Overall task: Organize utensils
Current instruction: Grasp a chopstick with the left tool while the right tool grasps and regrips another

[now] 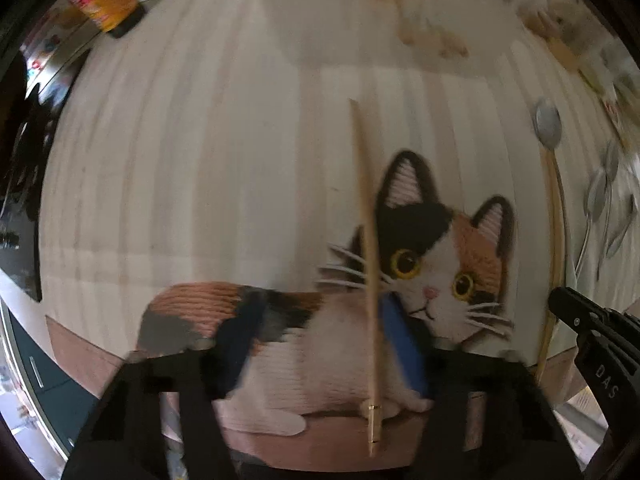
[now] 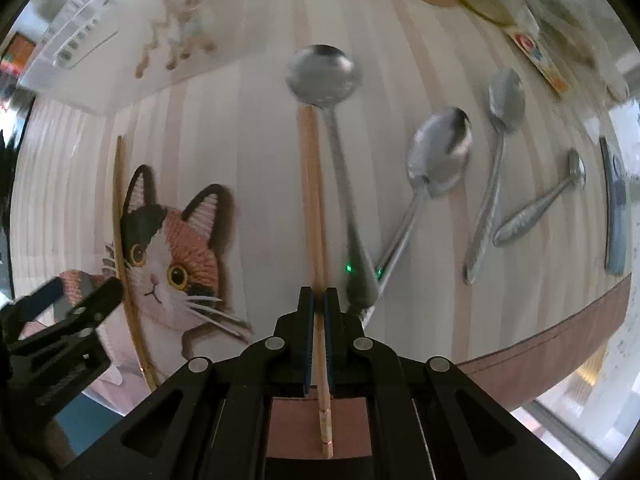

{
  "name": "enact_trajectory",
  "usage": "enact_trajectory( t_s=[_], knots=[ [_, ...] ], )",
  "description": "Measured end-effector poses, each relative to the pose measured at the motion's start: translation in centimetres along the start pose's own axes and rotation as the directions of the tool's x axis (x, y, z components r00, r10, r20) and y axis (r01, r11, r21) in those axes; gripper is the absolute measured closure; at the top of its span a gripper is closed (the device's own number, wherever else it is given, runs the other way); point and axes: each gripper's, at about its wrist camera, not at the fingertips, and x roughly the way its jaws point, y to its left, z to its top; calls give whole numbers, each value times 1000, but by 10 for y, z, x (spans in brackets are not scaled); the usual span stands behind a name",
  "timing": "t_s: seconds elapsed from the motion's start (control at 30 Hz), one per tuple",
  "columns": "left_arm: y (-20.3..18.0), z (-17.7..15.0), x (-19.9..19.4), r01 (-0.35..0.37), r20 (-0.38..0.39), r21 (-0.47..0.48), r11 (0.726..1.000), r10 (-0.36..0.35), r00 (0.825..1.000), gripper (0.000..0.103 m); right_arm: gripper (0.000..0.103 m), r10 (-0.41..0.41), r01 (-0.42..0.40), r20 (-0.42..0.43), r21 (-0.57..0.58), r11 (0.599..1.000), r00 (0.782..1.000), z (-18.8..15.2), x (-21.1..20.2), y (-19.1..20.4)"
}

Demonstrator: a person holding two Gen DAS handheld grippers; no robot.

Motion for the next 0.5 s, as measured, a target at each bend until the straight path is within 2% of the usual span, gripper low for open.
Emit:
enact_trajectory(
  t_s=[0.03, 0.07, 0.13, 0.27, 0.5],
  knots=[
    [-1, 0, -2, -1, 12, 2, 1000, 1, 1000, 67, 97, 9, -8, -7, 13, 1000, 1000, 0, 1, -4],
    [-3, 0, -3, 11, 13, 11, 1000, -11, 1000, 71, 97, 11, -11, 0, 15, 1000, 1000, -1, 0, -7],
    [-2, -1, -4, 13, 11, 14, 1000, -13, 1000, 94, 97, 3, -3, 5, 7, 1000, 1000, -2, -2, -10],
    [9, -7, -6, -10, 3, -7, 1000, 10, 1000, 98, 95, -23, 23, 1, -14, 1000, 1000, -18, -2, -5],
    [36, -15, -10, -10, -8, -55, 998, 9, 1000, 98, 96, 55, -58, -36, -85, 995, 998, -25, -5, 35]
  ],
)
